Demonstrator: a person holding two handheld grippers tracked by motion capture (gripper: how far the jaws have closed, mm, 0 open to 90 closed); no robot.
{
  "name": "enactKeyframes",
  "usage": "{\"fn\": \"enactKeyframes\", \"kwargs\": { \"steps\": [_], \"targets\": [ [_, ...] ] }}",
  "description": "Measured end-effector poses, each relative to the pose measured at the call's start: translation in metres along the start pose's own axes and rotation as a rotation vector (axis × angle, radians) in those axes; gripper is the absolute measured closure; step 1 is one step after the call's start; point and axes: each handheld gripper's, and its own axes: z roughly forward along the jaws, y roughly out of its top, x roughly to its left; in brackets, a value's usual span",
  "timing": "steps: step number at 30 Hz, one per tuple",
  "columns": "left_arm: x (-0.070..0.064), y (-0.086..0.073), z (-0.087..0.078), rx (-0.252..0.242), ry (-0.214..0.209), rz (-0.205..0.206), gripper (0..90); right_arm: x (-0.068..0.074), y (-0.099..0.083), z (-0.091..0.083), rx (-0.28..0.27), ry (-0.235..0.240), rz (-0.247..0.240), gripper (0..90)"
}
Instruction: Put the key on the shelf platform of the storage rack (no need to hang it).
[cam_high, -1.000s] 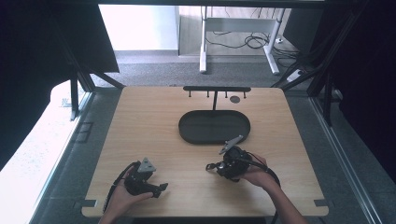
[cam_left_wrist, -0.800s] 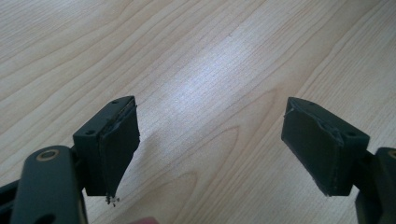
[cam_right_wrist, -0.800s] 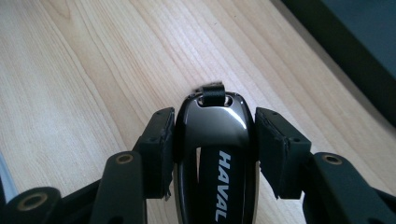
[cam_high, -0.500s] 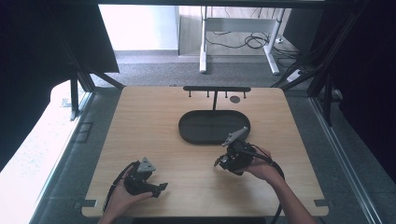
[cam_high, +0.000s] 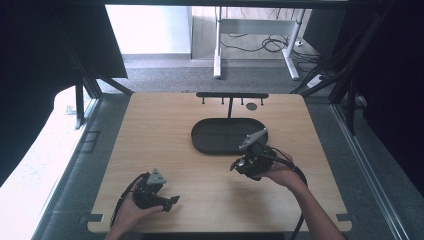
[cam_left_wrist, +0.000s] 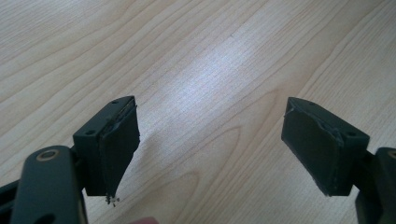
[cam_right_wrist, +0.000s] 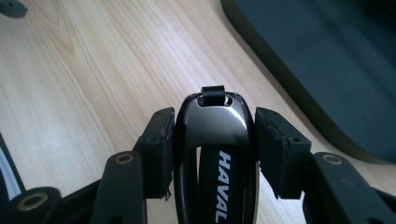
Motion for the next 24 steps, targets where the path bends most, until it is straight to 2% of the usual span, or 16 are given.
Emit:
{"fn": "enactKeyframes", "kwargs": {
  "steps": [11, 24],
  "targets": [
    [0.000, 0.000, 0.001, 0.005, -0.001, 0.001, 19.6, -0.003, 0.014, -0.009, -0.022, -0.017, -0.013, 50.4],
    [0.001, 0.000, 0.000, -0.002, 0.002, -0.001, 19.6, -0.006, 0.027, -0.009, -0.027, -0.027, -0.022, 50.4]
  ]
}}
